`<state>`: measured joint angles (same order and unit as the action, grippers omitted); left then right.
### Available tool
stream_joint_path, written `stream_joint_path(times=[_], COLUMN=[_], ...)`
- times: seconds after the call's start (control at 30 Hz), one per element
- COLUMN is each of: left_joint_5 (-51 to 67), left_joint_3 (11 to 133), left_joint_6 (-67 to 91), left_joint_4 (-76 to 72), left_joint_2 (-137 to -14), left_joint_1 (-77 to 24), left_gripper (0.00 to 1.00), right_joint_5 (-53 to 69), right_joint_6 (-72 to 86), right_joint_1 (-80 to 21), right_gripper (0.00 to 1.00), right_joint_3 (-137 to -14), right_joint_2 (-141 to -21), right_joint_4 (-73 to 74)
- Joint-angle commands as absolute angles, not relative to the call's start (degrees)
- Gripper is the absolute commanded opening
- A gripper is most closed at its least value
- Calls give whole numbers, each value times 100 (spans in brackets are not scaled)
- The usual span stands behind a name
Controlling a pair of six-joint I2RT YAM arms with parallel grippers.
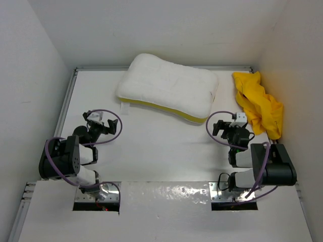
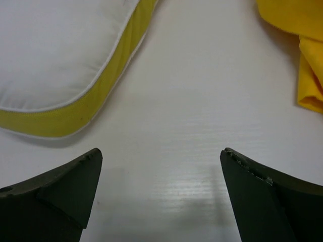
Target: Put the pillow into the pillowcase
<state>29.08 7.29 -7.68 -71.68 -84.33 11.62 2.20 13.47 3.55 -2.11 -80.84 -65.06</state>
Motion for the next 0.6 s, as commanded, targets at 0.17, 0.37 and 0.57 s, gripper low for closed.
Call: stream_joint_path(times=[0.17,0.37,0.57], left_joint_5=[2839,3577,736], left_joint_3=[764,6118,11708], left_joint_6=[-828,-3470,-3920], left_joint_4=[-7340,-105,4097], left_joint_2=[-8253,-8404,-11811], left_joint_1=[1055,879,351], left_gripper=[100,100,100], right_joint_5=[1009,-5514,-120], right_joint_6=[846,-3459,-183], right_joint_1=[308,-1573,-933], right_gripper=[99,99,49], right_joint_3=[-2931,-5368,-9137], right_joint_2=[-6715,-8328,-10368], right_joint_4=[-1867,-2343,2564])
